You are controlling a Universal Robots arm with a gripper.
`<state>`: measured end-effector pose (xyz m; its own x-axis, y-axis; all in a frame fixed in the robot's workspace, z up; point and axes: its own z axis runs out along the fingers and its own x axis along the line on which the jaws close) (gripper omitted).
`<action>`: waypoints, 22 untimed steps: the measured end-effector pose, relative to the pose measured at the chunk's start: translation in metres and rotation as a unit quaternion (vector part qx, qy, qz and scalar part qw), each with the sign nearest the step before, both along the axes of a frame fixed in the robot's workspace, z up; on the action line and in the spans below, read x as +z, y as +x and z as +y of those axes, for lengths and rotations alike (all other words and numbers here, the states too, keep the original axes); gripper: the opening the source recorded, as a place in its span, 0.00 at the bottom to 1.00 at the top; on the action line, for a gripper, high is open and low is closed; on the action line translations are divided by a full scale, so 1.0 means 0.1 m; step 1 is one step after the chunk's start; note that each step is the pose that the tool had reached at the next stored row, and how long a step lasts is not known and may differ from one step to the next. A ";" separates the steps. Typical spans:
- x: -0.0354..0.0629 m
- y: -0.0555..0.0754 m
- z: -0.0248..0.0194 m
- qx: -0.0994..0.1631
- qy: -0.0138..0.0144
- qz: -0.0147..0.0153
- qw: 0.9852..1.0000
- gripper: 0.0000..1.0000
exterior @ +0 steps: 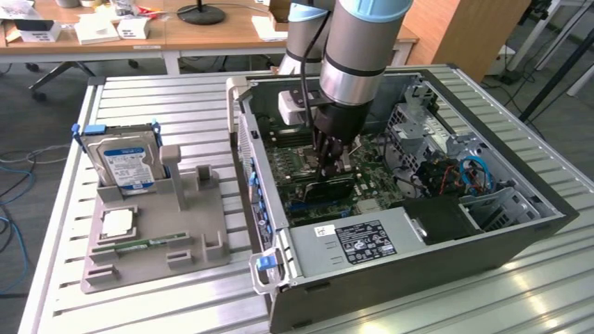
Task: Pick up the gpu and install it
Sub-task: 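Press down on the gpu until it lock into place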
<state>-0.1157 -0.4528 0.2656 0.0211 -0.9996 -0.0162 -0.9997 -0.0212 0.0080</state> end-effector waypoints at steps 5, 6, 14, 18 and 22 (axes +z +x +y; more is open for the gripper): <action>-0.012 0.00 0.000 0.000 0.000 0.000 1.000 0.10; -0.014 0.00 0.000 0.000 0.000 0.000 1.000 0.10; -0.027 0.00 0.000 0.000 0.000 0.000 1.000 0.10; -0.038 0.00 0.000 0.000 0.000 0.000 1.000 0.10; -0.040 0.00 0.000 0.000 0.000 0.000 1.000 0.10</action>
